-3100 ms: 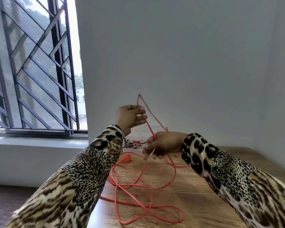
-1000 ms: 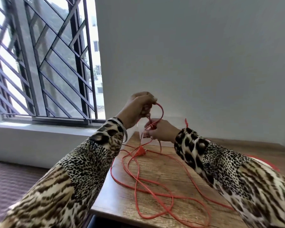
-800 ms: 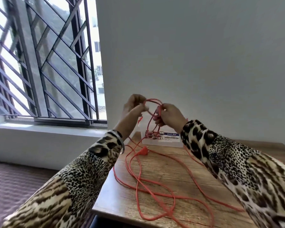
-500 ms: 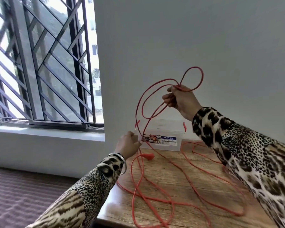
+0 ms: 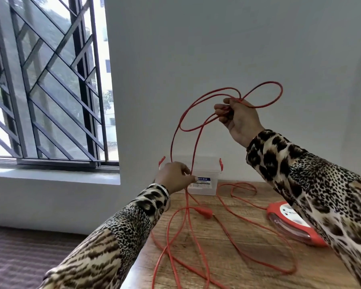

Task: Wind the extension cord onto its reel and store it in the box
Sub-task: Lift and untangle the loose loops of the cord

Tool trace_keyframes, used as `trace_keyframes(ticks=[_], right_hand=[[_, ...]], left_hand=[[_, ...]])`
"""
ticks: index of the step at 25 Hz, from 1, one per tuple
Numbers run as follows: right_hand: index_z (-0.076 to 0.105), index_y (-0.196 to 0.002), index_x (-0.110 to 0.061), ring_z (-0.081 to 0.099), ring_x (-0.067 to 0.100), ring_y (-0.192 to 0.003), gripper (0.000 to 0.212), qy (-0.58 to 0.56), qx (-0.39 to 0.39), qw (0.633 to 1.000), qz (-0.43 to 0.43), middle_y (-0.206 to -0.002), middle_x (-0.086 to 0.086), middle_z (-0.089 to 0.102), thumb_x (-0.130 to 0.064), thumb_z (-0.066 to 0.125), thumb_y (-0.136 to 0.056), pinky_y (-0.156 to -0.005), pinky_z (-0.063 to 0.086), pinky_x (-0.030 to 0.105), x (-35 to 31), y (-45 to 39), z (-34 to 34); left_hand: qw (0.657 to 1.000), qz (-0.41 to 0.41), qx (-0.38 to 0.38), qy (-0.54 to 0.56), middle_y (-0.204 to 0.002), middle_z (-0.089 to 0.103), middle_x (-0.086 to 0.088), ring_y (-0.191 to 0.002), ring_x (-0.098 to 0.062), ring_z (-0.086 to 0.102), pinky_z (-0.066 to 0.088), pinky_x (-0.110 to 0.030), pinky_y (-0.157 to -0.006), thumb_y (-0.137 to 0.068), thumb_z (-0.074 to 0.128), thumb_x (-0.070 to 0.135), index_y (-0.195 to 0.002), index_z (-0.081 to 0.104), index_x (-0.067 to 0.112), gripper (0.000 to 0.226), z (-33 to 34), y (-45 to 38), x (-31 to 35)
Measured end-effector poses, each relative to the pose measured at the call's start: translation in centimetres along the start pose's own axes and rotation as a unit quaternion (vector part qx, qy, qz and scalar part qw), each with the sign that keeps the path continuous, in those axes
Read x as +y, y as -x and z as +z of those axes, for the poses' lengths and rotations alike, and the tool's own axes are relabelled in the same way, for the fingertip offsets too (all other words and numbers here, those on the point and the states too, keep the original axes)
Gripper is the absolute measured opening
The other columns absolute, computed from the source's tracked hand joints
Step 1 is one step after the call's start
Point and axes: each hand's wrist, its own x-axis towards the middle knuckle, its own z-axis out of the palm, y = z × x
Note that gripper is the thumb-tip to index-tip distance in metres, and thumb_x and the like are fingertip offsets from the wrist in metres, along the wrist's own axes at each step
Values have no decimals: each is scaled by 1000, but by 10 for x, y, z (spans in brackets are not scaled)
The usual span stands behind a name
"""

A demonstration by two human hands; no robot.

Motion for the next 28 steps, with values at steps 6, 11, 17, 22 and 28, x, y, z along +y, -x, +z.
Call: trace_keyframes(ticks=[6, 11, 17, 22, 28], right_hand=[[54, -87, -8, 63, 13, -50, 14, 53, 8, 998, 29, -69, 10, 67, -7, 44, -97, -47, 49, 20, -7, 0, -16], [60, -82, -11, 62, 13, -51, 16, 243, -55, 957, 147, -69, 8, 67, 4, 66, -80, -48, 51, 20, 32, 15, -46], [64, -102, -6, 54, 12, -41, 25, 317, -120, 921, 193, -61, 6, 65, -15, 74, -81, -39, 40, 17, 91, 23, -35], [59, -90, -8, 53, 16, -48, 17, 270, -53, 957, 95, -66, 7, 61, -23, 55, -95, -43, 39, 22, 76, -6, -33], [54, -85, -10, 60, 18, -58, 23, 117, -2, 993, 22, -68, 7, 60, -23, 43, -100, -56, 52, 27, 43, -31, -32]], left_hand=[[998, -47, 3, 41, -83, 75, -3, -80, -18, 70, 57, -33, -80, -83, 72, 31, -84, 77, 14, 18, 5, -22, 8], [957, -100, 89, 258, -72, 69, -19, -64, -26, 64, 61, -42, -73, -84, 71, 12, -74, 70, 1, 15, -31, -40, 22], [874, -50, 81, 476, -71, 61, -14, -54, -21, 61, 56, -26, -53, -88, 51, -10, -83, 60, 0, 14, -47, -40, 80], [872, -26, 32, 488, -97, 63, -15, -73, -26, 65, 57, -34, -65, -97, 50, 12, -100, 53, 8, 6, -35, -21, 73], [891, -9, -180, 417, -88, 55, -5, -72, -17, 51, 44, -27, -62, -75, 56, 72, -97, 57, 13, 63, 14, 23, 35]])
